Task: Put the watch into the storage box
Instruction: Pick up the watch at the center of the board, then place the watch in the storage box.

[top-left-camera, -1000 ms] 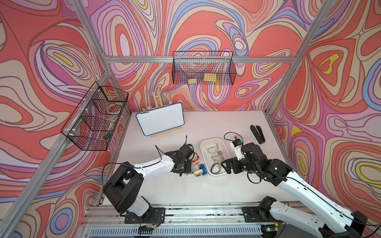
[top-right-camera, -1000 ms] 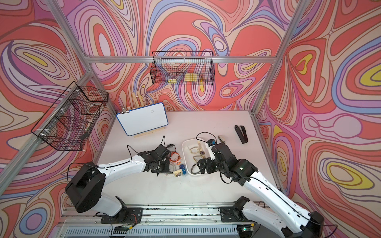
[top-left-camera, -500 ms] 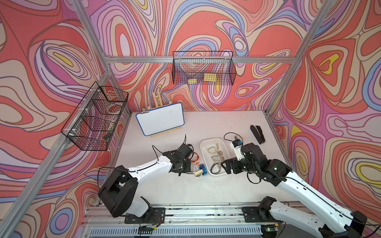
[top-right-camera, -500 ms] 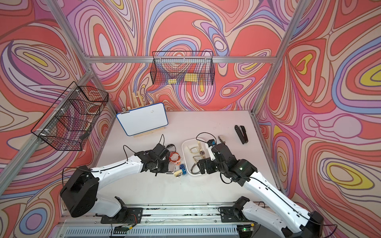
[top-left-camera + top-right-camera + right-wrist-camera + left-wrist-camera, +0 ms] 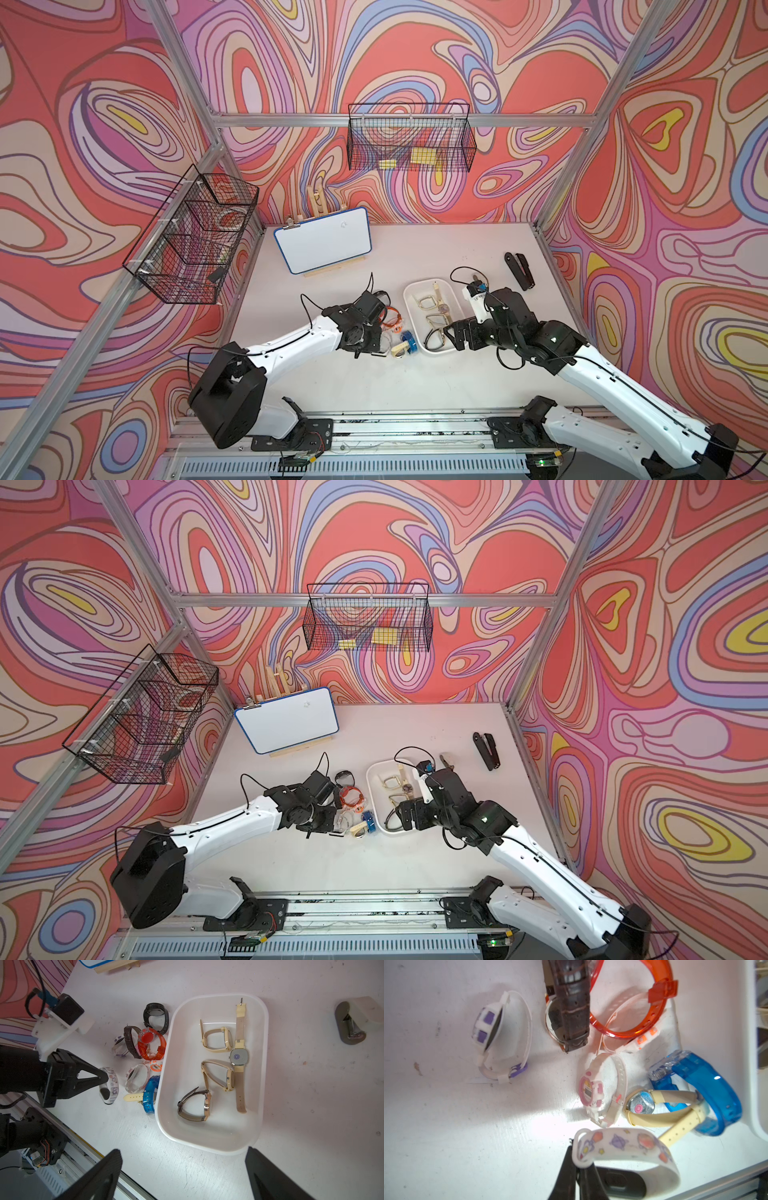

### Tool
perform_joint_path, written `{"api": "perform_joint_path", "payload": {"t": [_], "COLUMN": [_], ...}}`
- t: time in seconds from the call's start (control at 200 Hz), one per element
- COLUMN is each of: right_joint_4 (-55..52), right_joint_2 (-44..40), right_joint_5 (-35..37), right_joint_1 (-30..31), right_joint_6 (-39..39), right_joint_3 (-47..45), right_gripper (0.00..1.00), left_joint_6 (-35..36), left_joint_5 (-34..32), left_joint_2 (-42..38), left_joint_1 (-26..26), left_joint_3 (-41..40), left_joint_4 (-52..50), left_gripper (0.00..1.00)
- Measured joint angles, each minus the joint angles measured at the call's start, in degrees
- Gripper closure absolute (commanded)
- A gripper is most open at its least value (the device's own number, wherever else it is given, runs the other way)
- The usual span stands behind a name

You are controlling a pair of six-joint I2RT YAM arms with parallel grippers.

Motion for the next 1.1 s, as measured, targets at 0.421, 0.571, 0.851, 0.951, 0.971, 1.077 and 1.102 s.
{"api": "perform_joint_path", "payload": {"t": [0.421, 0.571, 0.851, 0.951, 0.971, 1.077, 1.102], "right_joint_4": [1.5, 4.1, 6.7, 6.7, 6.8, 6.7, 6.6], "right_joint_2": [5.3, 7.4, 10.3, 9.0, 8.7, 6.5, 5.9], "right_joint_5": [6.2, 1.7, -4.5, -5.9, -6.2, -7.2, -7.5], "right_joint_1": [-13.0, -25.7, -28.3, -28.3, -28.3, -28.3, -28.3], "right_joint_6": [7.3, 7.7, 6.3, 5.9, 5.9, 5.5, 5.3], "right_joint_3": [-1.5, -4.7, -7.2, -7.5, -7.5, -7.5, -7.4], "right_gripper": [0.02, 0.02, 0.02, 0.02, 0.02, 0.02, 0.02], "left_joint_6": [3.8, 6.7, 17.7, 22.1, 22.9, 26.8, 27.6], "left_joint_5": [1.7, 1.8, 1.6, 0.9, 0.6, -0.7, -1.0], "left_joint_2": [-0.2, 7.3, 28.3, 35.7, 37.1, 43.4, 44.8], "left_joint_1": [-3.1, -7.5, -9.9, -9.9, -9.9, -9.8, -9.8], "left_joint_3": [18.9, 31.0, 51.1, 59.7, 61.4, 69.0, 70.4], "left_joint_4": [-11.4, -14.0, -19.2, -22.4, -23.1, -26.0, -26.7], "left_gripper": [0.95, 0.96, 0.99, 1.0, 1.0, 1.0, 1.0]}}
